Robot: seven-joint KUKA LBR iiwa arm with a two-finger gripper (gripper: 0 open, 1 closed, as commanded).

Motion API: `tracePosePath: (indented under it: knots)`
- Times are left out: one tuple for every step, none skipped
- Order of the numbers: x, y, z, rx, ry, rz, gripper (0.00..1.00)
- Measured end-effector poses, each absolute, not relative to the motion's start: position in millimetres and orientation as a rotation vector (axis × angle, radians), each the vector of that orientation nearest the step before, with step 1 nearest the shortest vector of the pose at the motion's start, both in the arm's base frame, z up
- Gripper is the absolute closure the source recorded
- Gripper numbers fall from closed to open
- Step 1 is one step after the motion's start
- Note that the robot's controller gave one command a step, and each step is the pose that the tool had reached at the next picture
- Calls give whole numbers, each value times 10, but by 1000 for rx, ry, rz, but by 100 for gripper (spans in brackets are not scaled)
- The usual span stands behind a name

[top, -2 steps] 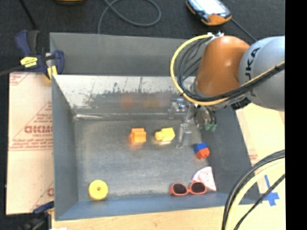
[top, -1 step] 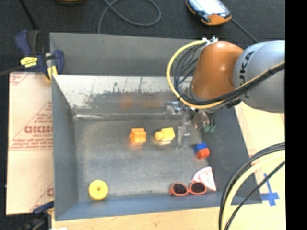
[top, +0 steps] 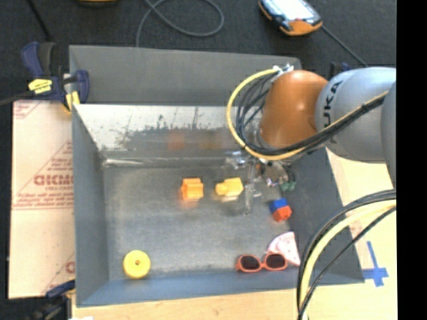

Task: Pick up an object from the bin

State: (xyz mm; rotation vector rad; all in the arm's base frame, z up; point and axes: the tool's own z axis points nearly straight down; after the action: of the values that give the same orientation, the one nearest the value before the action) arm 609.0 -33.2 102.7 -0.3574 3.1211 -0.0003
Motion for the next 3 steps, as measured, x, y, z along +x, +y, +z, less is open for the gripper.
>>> tracePosePath:
  knots:
    - [6193,-296,1404,-501,3095,-2,0]
    - [6212,-361,775,-328,3116,0,0]
    - [6201,-328,667,-506,3091,-4,100]
